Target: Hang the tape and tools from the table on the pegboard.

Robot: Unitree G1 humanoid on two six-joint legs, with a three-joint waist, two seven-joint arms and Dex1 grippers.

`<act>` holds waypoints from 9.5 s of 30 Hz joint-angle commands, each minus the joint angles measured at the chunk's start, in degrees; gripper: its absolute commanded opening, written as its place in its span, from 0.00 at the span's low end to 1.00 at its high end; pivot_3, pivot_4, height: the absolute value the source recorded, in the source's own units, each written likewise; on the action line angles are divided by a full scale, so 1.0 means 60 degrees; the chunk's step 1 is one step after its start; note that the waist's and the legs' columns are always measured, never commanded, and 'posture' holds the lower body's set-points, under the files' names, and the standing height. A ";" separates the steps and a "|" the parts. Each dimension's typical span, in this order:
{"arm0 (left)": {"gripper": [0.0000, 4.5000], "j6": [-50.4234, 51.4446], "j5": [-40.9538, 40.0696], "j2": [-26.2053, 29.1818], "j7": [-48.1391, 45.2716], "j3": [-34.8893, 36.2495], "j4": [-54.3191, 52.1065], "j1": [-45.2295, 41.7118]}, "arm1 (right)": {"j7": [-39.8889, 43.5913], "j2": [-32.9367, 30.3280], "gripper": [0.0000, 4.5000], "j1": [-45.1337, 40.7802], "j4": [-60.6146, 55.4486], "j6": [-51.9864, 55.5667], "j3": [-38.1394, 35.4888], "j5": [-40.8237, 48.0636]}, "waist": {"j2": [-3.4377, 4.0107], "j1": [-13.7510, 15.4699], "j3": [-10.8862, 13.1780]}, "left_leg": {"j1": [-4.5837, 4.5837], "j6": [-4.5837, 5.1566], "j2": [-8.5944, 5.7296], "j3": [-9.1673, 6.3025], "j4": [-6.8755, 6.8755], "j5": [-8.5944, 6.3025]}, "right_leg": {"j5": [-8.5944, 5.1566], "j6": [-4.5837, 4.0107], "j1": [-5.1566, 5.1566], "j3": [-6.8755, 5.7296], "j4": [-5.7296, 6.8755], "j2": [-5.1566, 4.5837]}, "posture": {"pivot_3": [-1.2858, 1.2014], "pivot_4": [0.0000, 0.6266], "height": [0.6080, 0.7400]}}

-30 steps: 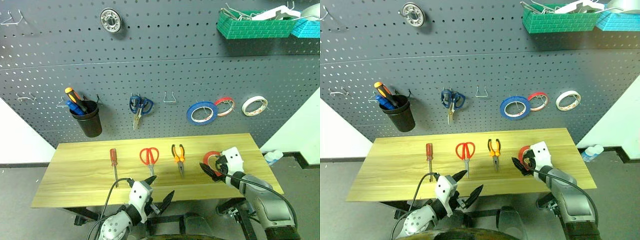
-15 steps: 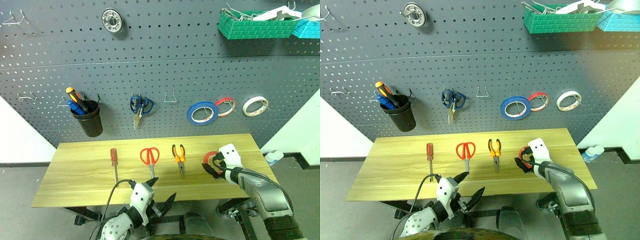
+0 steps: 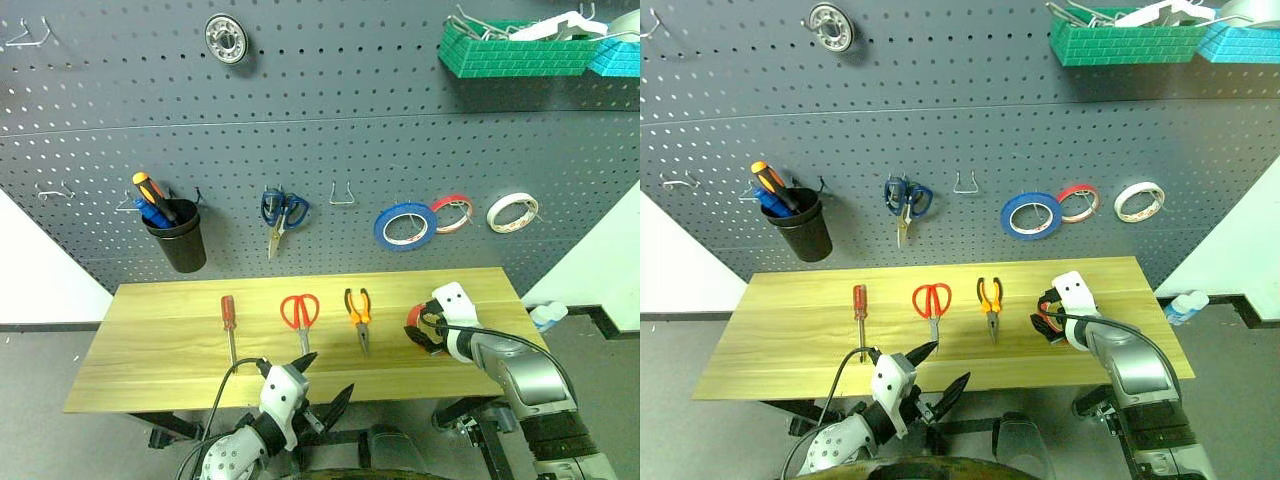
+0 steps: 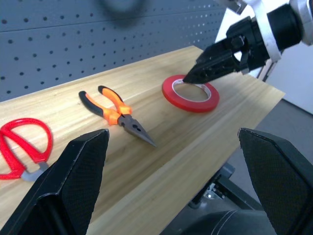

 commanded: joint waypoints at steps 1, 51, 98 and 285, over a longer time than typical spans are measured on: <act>0.98 -0.0069 -0.0253 -0.0052 -0.0014 -0.0117 -0.0457 0.0261 | 0.0106 -0.0097 1.00 0.0028 -0.0090 -0.0198 -0.0040 -0.0016 | -0.0008 -0.0002 0.0108 | 0.0000 0.0000 0.0001 -0.0001 0.0000 0.0000 | 0.0000 0.0000 -0.0001 0.0000 0.0000 -0.0001 | 0.51 0.11 0.97; 0.98 0.3855 -0.5449 0.4223 -0.4585 0.6919 -0.3486 0.0625 | -0.0331 0.0249 1.00 -0.0110 -0.0419 0.0252 -0.0291 0.0100 | -0.0036 -0.0032 0.1462 | -0.0313 -0.0027 0.0097 0.0047 -0.0003 0.0016 | 0.0037 -0.0169 -0.0311 -0.0125 0.0013 -0.0064 | 0.51 0.40 0.97; 1.00 0.4276 -0.5302 0.3857 -0.4219 0.6041 -0.3039 -0.1186 | 0.0832 0.0918 0.16 0.0615 -0.0407 -0.1772 -0.1526 0.1535 | -0.0068 -0.0040 0.1668 | -0.0328 -0.0066 0.0085 0.0047 -0.0007 0.0038 | 0.0076 -0.0105 -0.0319 -0.0143 0.0015 -0.0065 | 0.50 0.24 0.97; 1.00 0.4213 -0.5681 0.3478 -0.3765 0.7151 -0.3734 0.0257 | -0.3381 0.4823 0.47 -0.3958 0.4237 -0.0635 -0.0114 -0.0617 | -0.0043 -0.0013 0.1287 | -0.0332 -0.0080 0.0128 0.0114 -0.0035 0.0050 | 0.0151 -0.0138 -0.0357 -0.0072 -0.0040 -0.0025 | 0.56 0.32 0.97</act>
